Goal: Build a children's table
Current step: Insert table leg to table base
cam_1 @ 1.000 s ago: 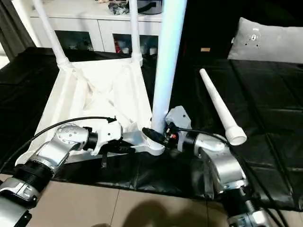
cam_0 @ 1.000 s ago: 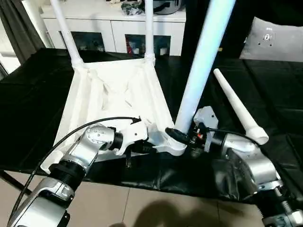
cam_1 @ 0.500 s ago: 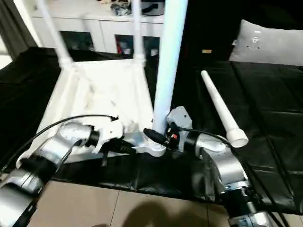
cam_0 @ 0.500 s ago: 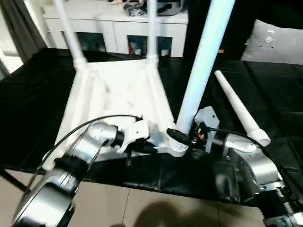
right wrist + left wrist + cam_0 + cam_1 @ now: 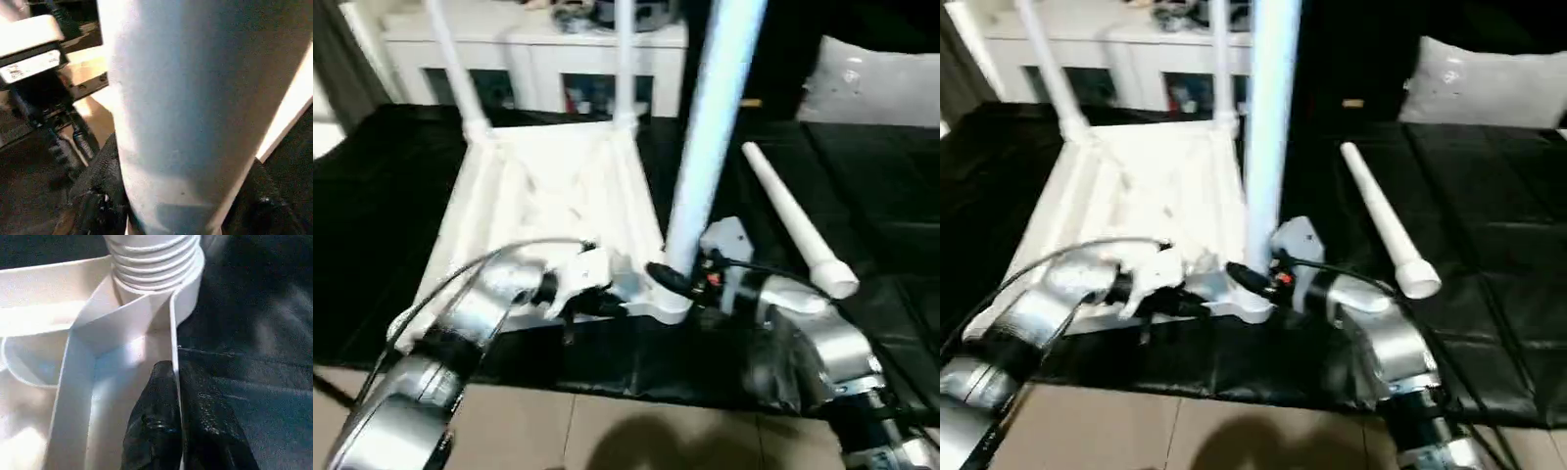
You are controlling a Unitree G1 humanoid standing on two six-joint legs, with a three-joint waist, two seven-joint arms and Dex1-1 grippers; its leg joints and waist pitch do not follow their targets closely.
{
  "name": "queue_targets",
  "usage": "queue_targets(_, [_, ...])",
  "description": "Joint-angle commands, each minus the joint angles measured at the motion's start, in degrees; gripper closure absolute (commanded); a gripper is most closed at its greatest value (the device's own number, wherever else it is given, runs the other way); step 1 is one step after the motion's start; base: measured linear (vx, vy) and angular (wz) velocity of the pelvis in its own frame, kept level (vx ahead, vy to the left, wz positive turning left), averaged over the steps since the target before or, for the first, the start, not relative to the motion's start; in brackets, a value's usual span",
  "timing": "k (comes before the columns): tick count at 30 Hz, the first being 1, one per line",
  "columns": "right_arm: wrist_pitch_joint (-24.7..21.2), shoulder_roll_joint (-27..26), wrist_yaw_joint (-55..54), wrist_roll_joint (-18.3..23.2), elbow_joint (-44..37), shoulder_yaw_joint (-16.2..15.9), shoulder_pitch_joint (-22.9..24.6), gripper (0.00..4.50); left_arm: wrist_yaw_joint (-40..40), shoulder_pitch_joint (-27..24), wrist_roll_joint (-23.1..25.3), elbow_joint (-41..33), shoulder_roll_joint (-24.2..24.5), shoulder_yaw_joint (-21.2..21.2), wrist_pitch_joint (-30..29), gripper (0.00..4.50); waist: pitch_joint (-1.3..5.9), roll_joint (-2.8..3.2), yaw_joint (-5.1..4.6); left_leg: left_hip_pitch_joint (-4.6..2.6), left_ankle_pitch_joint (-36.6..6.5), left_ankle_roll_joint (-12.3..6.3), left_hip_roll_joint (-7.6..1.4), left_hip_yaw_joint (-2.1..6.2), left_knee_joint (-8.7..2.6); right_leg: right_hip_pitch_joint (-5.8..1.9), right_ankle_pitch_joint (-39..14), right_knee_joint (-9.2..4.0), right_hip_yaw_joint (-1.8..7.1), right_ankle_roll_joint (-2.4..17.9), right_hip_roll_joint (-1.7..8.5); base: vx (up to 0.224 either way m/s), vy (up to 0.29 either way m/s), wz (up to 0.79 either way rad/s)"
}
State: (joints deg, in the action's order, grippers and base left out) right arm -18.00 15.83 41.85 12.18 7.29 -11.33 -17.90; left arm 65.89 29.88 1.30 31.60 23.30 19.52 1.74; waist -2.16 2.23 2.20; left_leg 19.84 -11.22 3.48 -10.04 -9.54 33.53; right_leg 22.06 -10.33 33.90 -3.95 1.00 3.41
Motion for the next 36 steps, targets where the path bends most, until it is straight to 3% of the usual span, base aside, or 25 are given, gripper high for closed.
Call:
queue_targets(1, [-6.25, -0.66, -4.80, -3.63, 5.31, -1.56, 3.24, 2.60, -5.28, -3.99, -0.74, -7.56, -0.86, -1.69, -4.41, 4.50, 1.99, 0.39, -0.16, 0.30, -20.81, 0.68, -3.35, 1.66, -5.20, -1.91, -24.76, -5.08, 3.04, 9.39, 5.16, 0.000, 0.000, 0.00])
queue_targets(2, [-6.59, -0.99, -5.54, -3.70, 5.06, -1.41, 3.34, 2.60, -7.08, -5.55, -0.69, -10.18, -1.46, -2.13, -6.55, 4.50, 1.90, 0.07, -0.37, -0.01, -22.04, 0.53, -3.17, 1.57, -5.03, -1.56, -27.56, -5.52, 3.00, 8.52, 5.09, 0.000, 0.000, 0.00])
queue_targets(4, [-7.46, -1.55, -6.98, -3.96, 4.70, -1.03, 3.41, 2.60, -10.29, -8.72, -0.43, -16.86, -3.04, -2.39, -11.91, 4.50, 1.64, 0.10, -0.64, 0.06, -23.02, 0.78, -3.24, 1.79, -5.09, -1.54, -31.42, -5.52, 3.00, 7.33, 5.31, 0.000, 0.000, 0.00])
queue_targets(5, [-7.78, -1.92, -8.04, -4.06, 4.75, -0.74, 3.21, 2.60, -12.01, -10.55, -0.34, -21.45, -4.52, -1.94, -15.56, 4.50, 1.34, -0.16, -0.80, -0.32, -24.11, 0.47, -3.04, 1.70, -4.93, -0.91, -35.41, -6.20, 2.94, 5.89, 5.17, 0.000, 0.000, 0.00])
queue_targets(7, [-7.82, -2.20, -8.66, -4.04, 4.97, -0.55, 2.96, 2.60, -12.89, -11.30, -0.24, -23.91, -5.60, -1.43, -17.73, 4.50, 1.40, -0.06, -1.04, -0.56, -24.55, 0.47, -2.84, 1.75, -4.75, -0.65, -37.90, -6.70, 2.96, 4.50, 5.13, 0.000, 0.000, 0.00])
queue_targets(9, [-7.90, -3.06, -9.99, -4.13, 5.57, -0.31, 2.23, 2.60, -14.85, -12.19, 0.14, -29.05, -7.92, 0.16, -21.49, 4.50, 1.31, -0.17, -1.19, -0.64, -25.34, 0.20, -2.65, 1.78, -4.80, -0.46, -38.57, -7.02, 2.71, 3.52, 4.80, 0.000, 0.000, 0.00])
queue_targets(12, [-7.85, -3.67, -10.51, -4.37, 5.89, -0.54, 1.75, 2.60, -16.36, -10.83, 1.07, -29.55, -8.65, 0.38, -23.08, 4.50, 1.30, -0.03, -1.36, -0.82, -26.35, -0.09, -2.27, 1.85, -4.65, -0.18, -40.40, -7.58, 2.34, 2.13, 4.67, 0.000, 0.000, 0.00])
queue_targets(14, [-7.98, -3.85, -10.73, -4.38, 5.72, -0.69, 1.71, 2.60, -17.11, -10.35, 1.97, -29.20, -8.61, 0.44, -23.68, 4.50, 1.36, 0.05, -1.56, -0.56, -26.74, -0.12, -2.31, 2.10, -4.93, -0.45, -39.62, -7.75, 2.07, 1.46, 4.65, 0.000, 0.000, 0.00])
queue_targets(18, [-8.11, -4.03, -10.98, -4.30, 5.80, -0.75, 1.51, 2.60, -17.65, -10.41, 2.79, -29.79, -8.36, 0.62, -25.13, 4.50, 1.28, 0.09, -1.91, -0.61, -28.41, -0.04, -2.36, 2.23, -5.00, -0.22, -38.96, -7.76, 2.05, 1.76, 4.62, 0.000, 0.000, 0.00])
queue_targets(23, [-7.32, -5.53, -11.23, -3.11, 9.04, 0.83, -0.30, 2.60, -18.16, -10.94, 3.91, -30.97, -7.06, 1.54, -27.51, 4.50, 1.35, 0.58, -2.27, -0.36, -29.17, 0.10, -2.46, 2.34, -5.15, -0.29, -36.47, -7.54, 2.14, 3.04, 4.71, 0.000, 0.000, 0.00])
queue_targets(24, [-7.32, -5.53, -11.23, -3.11, 9.04, 0.83, -0.30, 2.04, -18.16, -10.94, 3.91, -30.97, -7.06, 1.54, -27.51, 4.50, 1.35, 0.58, -2.27, -0.36, -29.17, 0.10, -2.46, 2.34, -5.15, -0.29, -36.47, -7.54, 2.14, 3.04, 4.71, 0.000, 0.000, 0.00])
queue_targets(25, [-6.88, -6.05, -11.86, -2.97, 10.50, 1.65, -1.22, 1.90, -18.21, -10.34, 3.77, -29.95, -6.95, 1.32, -27.15, 4.50, 1.26, 0.73, -2.34, -0.50, -29.88, 0.17, -2.41, 2.32, -5.10, -0.14, -37.43, -7.78, 2.05, 2.67, 4.70, 0.000, 0.000, 0.00])
queue_targets(28, [-6.26, -6.18, -12.00, -3.18, 11.23, 1.89, -1.57, 1.61, -17.87, -10.07, 3.59, -29.39, -6.69, 1.17, -26.89, 4.50, 1.53, 0.63, -2.34, -0.53, -29.15, 0.00, -2.32, 2.21, -4.86, -0.15, -37.09, -7.91, 2.14, 3.01, 4.84, 0.000, 0.000, 0.00])
queue_targets(29, [-5.69, -6.32, -12.14, -3.28, 11.49, 2.10, -1.62, 1.53, -17.52, -10.00, 3.52, -29.20, -6.32, 1.20, -26.75, 4.50, 1.61, 0.67, -2.00, -0.26, -27.04, -0.34, -2.54, 2.13, -5.06, -0.41, -33.84, -7.41, 2.30, 3.93, 4.71, 0.000, 0.000, 0.00])
queue_targets(36, [-3.47, -5.60, -10.47, -3.25, 11.02, 2.28, -1.03, 1.01, -16.25, -9.28, 3.55, -27.21, -4.46, 1.26, -25.11, 4.50, 1.83, 1.13, -1.63, 0.24, -22.76, -0.84, -2.69, 1.65, -5.00, -1.15, -25.95, -6.43, 2.78, 7.54, 4.75, 0.000, 0.000, 0.00])
